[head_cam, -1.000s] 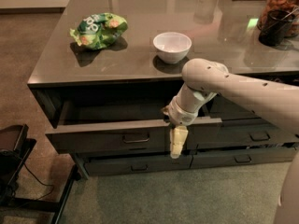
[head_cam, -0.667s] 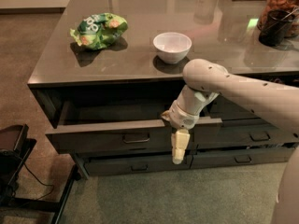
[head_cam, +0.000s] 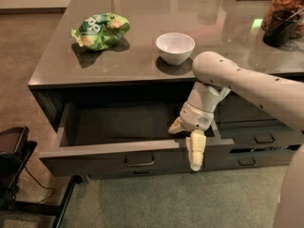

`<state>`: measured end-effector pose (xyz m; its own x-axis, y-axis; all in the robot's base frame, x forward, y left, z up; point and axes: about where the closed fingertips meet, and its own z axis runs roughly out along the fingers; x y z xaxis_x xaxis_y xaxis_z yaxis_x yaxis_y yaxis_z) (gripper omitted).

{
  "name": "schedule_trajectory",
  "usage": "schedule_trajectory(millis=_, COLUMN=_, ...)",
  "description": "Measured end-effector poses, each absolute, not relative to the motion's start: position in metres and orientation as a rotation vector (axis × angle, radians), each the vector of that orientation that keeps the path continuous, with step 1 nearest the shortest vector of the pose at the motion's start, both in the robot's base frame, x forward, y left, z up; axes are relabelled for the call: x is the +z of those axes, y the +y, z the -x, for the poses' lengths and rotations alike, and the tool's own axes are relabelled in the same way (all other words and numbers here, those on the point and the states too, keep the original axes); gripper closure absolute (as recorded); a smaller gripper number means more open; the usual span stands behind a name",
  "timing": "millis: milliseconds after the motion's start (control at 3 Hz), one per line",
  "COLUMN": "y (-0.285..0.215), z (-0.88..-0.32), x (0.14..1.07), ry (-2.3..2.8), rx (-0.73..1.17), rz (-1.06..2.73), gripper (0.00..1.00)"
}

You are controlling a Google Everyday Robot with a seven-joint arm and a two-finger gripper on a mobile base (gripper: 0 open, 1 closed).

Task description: Open top drawer

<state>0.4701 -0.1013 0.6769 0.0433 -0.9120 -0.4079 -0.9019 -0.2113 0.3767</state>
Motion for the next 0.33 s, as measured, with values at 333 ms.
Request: schedule_trajectory(millis=333, y=-0.1013, z=-0.4701, x=0.6769, ry=-1.962, rx=-0.906, rz=-2.256, gripper=0.00)
